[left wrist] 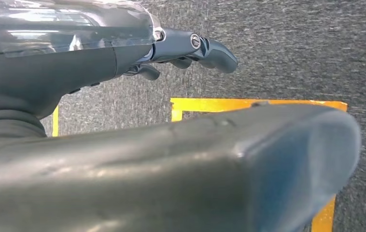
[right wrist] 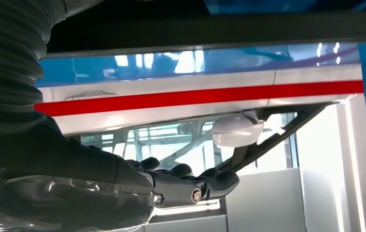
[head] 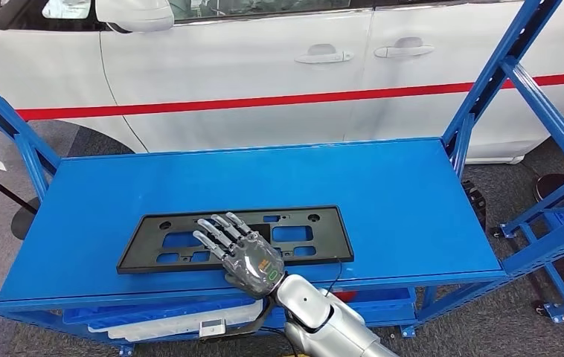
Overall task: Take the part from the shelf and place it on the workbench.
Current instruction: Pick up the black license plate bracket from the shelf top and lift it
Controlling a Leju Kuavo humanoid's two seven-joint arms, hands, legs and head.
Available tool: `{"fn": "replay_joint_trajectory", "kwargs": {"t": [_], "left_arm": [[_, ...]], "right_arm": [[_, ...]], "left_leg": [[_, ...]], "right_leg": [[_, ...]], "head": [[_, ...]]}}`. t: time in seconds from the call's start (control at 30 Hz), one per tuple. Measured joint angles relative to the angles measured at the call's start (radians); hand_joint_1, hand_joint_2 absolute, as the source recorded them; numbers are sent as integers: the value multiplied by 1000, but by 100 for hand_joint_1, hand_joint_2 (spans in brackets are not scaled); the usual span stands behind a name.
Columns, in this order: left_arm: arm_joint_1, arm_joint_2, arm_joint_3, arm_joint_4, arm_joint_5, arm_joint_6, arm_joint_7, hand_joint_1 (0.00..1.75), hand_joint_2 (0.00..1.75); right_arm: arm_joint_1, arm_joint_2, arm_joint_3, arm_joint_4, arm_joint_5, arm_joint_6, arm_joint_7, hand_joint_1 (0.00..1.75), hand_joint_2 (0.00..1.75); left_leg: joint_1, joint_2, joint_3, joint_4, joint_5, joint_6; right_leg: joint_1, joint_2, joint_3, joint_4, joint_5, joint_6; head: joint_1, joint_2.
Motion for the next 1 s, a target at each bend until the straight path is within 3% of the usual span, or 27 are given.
{"fn": "replay_joint_trajectory", "kwargs": {"t": [0.03,0.13,0.2,0.33,0.4,0.47,0.5,0.53,0.6,0.67,0.7,0.77,0.83,0.87,0.97,1.0], "left_arm": [[1,0,0,0,0,0,0,0,0],[1,1,-1,0,0,1,0,0,0],[-2,0,-1,0,0,1,-1,0,0],[-3,0,-1,0,0,0,-2,0,0],[-4,-1,-1,0,-1,0,-3,0,0],[-5,0,-1,0,-1,-1,-4,0,0],[-4,0,-1,0,-1,-1,-4,0,0],[-3,0,-1,0,-1,-1,-4,0,0],[-3,0,-1,0,-1,-1,-4,0,0],[-4,-1,-1,0,0,0,-4,0,0],[-5,-1,-1,0,1,0,-4,0,0],[-5,-1,-1,0,2,0,-5,0,0],[-4,-1,0,0,2,-1,-9,0,0],[-4,-1,0,0,2,-3,-11,0,0],[-4,-2,-1,0,0,-10,-15,0,0],[-3,-2,-1,0,0,-11,-16,0,0]], "right_arm": [[-4,6,4,14,4,-2,2,0,175],[-24,27,18,50,24,-9,17,0,175],[-44,45,30,81,51,-12,38,0,175],[-84,79,58,149,104,-17,81,0,175],[-107,92,71,189,127,-14,102,0,175],[-126,100,83,229,141,-9,116,0,175],[-131,101,88,246,145,-8,120,0,175],[-136,103,92,260,147,-6,123,0,175],[-151,111,97,285,149,2,131,27,175],[-172,122,102,314,150,23,148,77,175],[-181,127,104,328,151,35,158,97,175],[-198,133,107,356,151,50,177,124,175],[-214,137,108,383,151,60,198,121,175],[-222,138,109,396,151,63,210,118,175],[-237,134,105,434,151,68,247,121,175],[-239,130,101,444,150,67,256,124,175]], "left_leg": [[0,0,4,-14,20,0],[-2,1,92,-208,118,8],[-6,0,123,-278,135,18],[-3,0,126,-287,138,40],[0,2,126,-291,141,49],[0,2,124,-291,140,53],[0,2,124,-291,140,53],[0,1,126,-290,140,52],[0,-1,131,-290,137,49],[-4,-1,134,-289,133,41],[-6,-1,135,-288,132,36],[-5,-1,135,-290,132,24],[-1,0,131,-280,123,13],[0,0,119,-251,104,9],[2,0,30,-59,10,-1],[3,0,5,-8,-4,-3]], "right_leg": [[1,1,2,1,-1,0],[3,4,8,5,-8,6],[6,5,6,8,-11,15],[6,5,-3,28,-27,34],[3,5,-46,121,-81,44],[0,4,-117,263,-140,50],[-2,4,-140,306,-148,51],[-4,4,-145,309,-134,51],[-5,3,-94,194,-59,46],[-2,3,-30,57,-6,37],[0,3,-15,23,2,33],[4,5,-12,11,1,24],[1,4,-9,3,6,13],[-1,3,-7,-1,8,6],[-1,-1,-5,-4,9,-3],[0,-1,-5,-4,9,-3]], "head": [[0,0],[0,0],[0,0],[0,0],[0,0],[0,0],[0,0],[0,0],[0,0],[0,0],[0,0],[0,0],[0,0],[0,0],[0,0],[0,0]]}}
